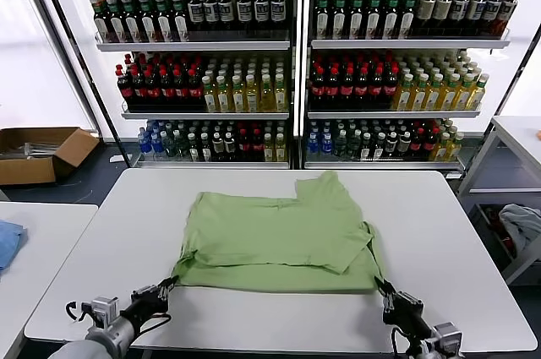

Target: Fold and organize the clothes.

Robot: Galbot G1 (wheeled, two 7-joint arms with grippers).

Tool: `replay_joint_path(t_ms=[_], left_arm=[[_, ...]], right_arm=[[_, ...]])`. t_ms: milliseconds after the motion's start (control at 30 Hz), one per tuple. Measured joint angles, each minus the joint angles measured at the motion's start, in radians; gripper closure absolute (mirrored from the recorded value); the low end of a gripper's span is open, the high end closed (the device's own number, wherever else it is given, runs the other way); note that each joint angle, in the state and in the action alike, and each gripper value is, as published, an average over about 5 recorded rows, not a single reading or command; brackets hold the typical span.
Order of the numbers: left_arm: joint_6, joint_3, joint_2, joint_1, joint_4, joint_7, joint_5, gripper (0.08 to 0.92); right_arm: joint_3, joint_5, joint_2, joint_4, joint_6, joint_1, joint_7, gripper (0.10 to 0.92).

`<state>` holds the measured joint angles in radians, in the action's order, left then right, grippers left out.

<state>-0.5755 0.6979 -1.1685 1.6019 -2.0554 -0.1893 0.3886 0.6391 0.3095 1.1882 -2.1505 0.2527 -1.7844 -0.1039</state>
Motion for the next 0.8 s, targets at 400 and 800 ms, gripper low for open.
replay_joint_path(t_ms=[400,800], left_arm=[[0.010,0.065,-0.069,0.249,-0.176,0.021,-0.102,0.879],[0.001,0.161,-0.087,0.279,-0.285,0.043,-0.098,0.545]], right_arm=[[0.018,-0.046,-0.003,-0.090,-0.027,-0.151,0.000,0.692],[0.052,0.064,-0.063,-0.113,-0.019,-0.069,-0.024,0.346]])
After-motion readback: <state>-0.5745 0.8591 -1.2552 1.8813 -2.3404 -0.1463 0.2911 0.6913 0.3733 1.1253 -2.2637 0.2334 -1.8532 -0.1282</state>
